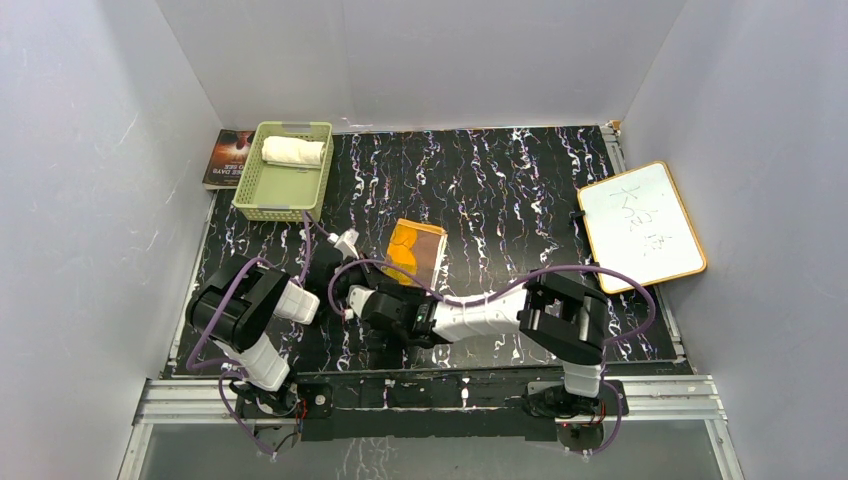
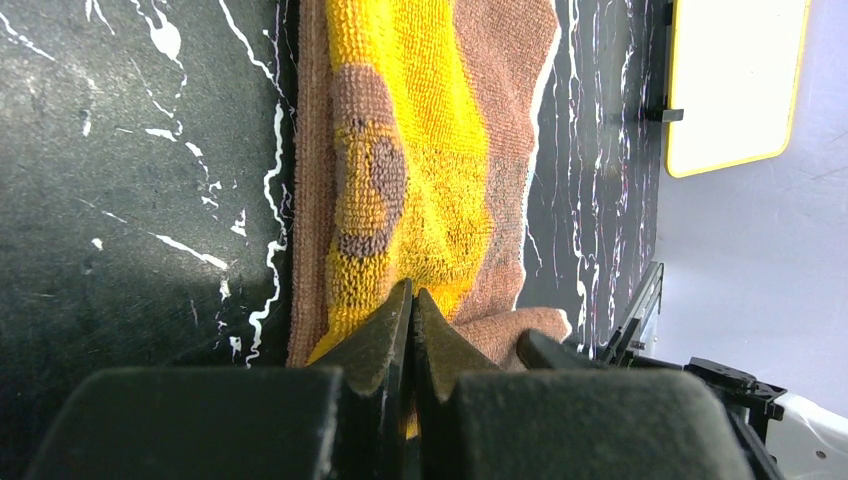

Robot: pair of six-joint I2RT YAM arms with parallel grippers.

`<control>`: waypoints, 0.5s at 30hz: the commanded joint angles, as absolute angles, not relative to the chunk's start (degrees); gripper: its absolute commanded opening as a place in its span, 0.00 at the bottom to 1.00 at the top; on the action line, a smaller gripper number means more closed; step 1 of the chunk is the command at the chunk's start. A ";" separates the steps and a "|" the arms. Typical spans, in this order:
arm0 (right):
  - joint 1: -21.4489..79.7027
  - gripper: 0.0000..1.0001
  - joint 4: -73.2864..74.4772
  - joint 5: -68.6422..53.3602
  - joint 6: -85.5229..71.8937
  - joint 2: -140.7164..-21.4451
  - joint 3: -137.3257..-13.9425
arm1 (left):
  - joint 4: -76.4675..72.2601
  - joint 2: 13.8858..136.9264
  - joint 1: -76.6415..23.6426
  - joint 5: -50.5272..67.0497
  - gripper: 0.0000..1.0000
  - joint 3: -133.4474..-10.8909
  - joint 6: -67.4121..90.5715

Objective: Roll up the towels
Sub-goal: Roll the towel at the center of the board.

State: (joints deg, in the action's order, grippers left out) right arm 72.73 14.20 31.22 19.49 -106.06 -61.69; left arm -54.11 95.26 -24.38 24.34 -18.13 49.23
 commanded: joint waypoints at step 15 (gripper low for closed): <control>66.81 0.15 24.07 13.66 12.70 -112.12 -64.70 | -45.17 95.98 -24.41 24.34 0.00 -19.10 44.29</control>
